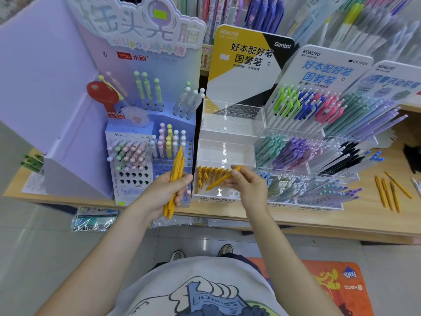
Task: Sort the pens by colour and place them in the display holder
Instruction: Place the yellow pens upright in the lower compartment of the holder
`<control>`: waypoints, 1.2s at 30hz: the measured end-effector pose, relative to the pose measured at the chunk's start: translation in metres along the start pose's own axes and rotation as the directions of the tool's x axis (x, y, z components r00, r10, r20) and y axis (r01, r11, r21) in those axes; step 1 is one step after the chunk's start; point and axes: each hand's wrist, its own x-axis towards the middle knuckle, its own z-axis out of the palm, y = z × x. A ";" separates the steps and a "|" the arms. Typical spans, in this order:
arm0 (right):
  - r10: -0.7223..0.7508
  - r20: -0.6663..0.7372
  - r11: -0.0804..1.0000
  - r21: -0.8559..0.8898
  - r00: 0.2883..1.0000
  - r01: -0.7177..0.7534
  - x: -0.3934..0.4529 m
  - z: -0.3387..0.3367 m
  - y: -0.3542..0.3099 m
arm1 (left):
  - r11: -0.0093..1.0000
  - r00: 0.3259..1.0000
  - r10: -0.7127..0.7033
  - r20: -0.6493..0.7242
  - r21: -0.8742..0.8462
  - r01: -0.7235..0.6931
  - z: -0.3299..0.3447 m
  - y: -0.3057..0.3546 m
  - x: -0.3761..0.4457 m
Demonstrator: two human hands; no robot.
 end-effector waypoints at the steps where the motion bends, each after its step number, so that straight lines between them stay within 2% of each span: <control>1: -0.002 0.010 1.000 -0.031 1.000 0.003 0.001 0.003 0.006 | 0.999 1.000 -0.002 0.027 -0.047 0.003 0.000 0.000 0.000; 5: -0.024 0.042 0.983 -0.180 0.999 0.032 0.004 0.013 0.029 | 0.984 0.998 0.010 0.066 -0.176 0.002 -0.002 -0.001 -0.001; 12: -0.051 0.147 0.899 -0.424 0.988 0.110 0.006 0.025 0.047 | 0.971 1.000 0.010 0.006 -0.239 -0.009 -0.004 -0.009 -0.003; 18: -0.057 0.134 0.859 -0.498 0.989 0.117 0.007 0.033 0.046 | 0.970 0.999 0.004 -0.031 -0.243 -0.012 -0.003 -0.012 -0.004; 27: -0.086 0.215 0.712 -0.669 0.973 0.211 0.009 0.034 0.050 | 0.982 0.995 0.005 0.096 -0.189 0.013 -0.007 -0.014 -0.005; 30: -0.071 0.183 0.772 -0.612 0.981 0.170 0.008 0.029 0.033 | 0.992 0.991 -0.005 0.134 -0.122 0.021 -0.005 -0.013 -0.006; 33: 0.059 0.218 0.955 -0.297 0.974 0.009 0.000 0.028 0.003 | 0.999 0.985 -0.012 0.170 -0.037 0.018 -0.002 -0.013 -0.003; 34: 0.103 0.255 0.982 -0.178 0.961 -0.059 -0.004 0.028 -0.006 | 1.000 0.983 -0.019 0.184 -0.006 0.021 0.000 -0.013 -0.002; 36: 0.127 0.327 0.991 -0.070 0.937 -0.110 -0.008 0.027 -0.017 | 0.999 0.977 -0.037 0.210 0.039 0.029 0.007 -0.013 0.000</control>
